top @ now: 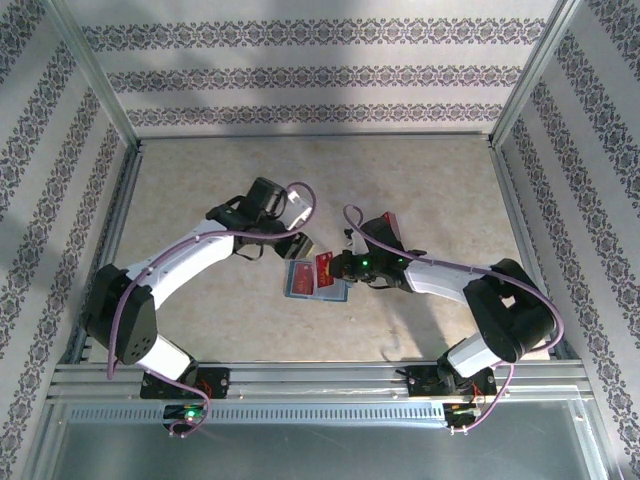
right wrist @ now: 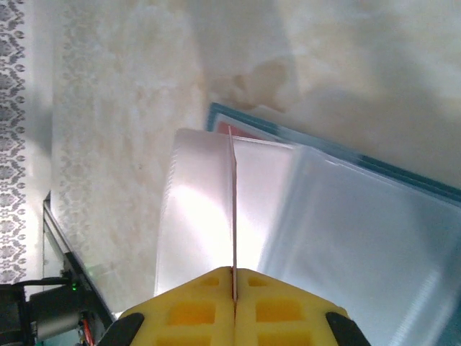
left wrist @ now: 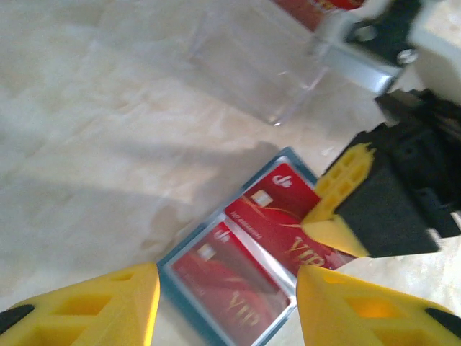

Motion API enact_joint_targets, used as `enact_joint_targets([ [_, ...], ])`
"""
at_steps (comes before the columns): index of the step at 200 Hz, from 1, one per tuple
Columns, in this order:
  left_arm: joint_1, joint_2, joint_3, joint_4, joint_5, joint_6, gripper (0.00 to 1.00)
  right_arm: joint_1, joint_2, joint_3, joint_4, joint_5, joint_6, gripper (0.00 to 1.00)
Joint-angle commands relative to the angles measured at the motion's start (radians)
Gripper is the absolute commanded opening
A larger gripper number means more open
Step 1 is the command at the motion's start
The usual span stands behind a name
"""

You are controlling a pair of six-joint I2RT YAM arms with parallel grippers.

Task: Put the credit cards into the card holder

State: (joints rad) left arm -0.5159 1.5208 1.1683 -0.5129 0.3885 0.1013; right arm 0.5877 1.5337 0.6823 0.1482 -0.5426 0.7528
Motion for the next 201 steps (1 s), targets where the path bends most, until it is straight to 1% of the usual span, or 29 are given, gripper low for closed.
enact_joint_targets([
  [1,0.029,-0.018,0.016,-0.143,-0.016,0.058,0.52,0.023,0.037,0.046,0.013,0.007,0.008,0.00],
  [9,0.032,-0.024,-0.004,-0.149,-0.014,0.070,0.52,0.031,0.049,0.058,0.012,0.014,0.005,0.00],
  [20,0.039,-0.050,-0.053,-0.116,0.001,0.078,0.52,0.038,0.076,0.073,0.013,0.019,0.004,0.00],
  [45,0.054,-0.044,-0.103,-0.075,0.027,0.060,0.47,0.047,0.140,0.086,0.036,0.033,0.016,0.00],
  [59,0.054,-0.031,-0.121,-0.049,0.031,0.059,0.40,0.049,0.170,0.087,0.055,0.035,0.028,0.00],
  [70,0.054,-0.011,-0.124,-0.044,0.042,0.056,0.32,0.050,0.176,0.091,0.051,0.032,0.030,0.00],
  [100,0.054,0.044,-0.124,-0.033,0.073,0.013,0.10,0.043,0.089,0.058,0.036,0.043,0.039,0.00],
  [122,0.053,0.084,-0.134,-0.009,0.108,-0.034,0.03,0.028,0.029,0.033,-0.009,0.034,0.038,0.00],
  [137,0.051,0.117,-0.125,-0.020,0.127,-0.040,0.01,0.016,-0.005,-0.009,-0.006,0.031,0.053,0.00],
  [161,0.040,0.161,-0.114,-0.012,0.133,-0.047,0.01,-0.009,-0.017,-0.085,0.075,-0.002,0.099,0.00],
  [201,0.030,0.218,-0.099,-0.002,0.128,-0.057,0.01,-0.014,-0.006,-0.115,0.102,-0.021,0.118,0.00],
])
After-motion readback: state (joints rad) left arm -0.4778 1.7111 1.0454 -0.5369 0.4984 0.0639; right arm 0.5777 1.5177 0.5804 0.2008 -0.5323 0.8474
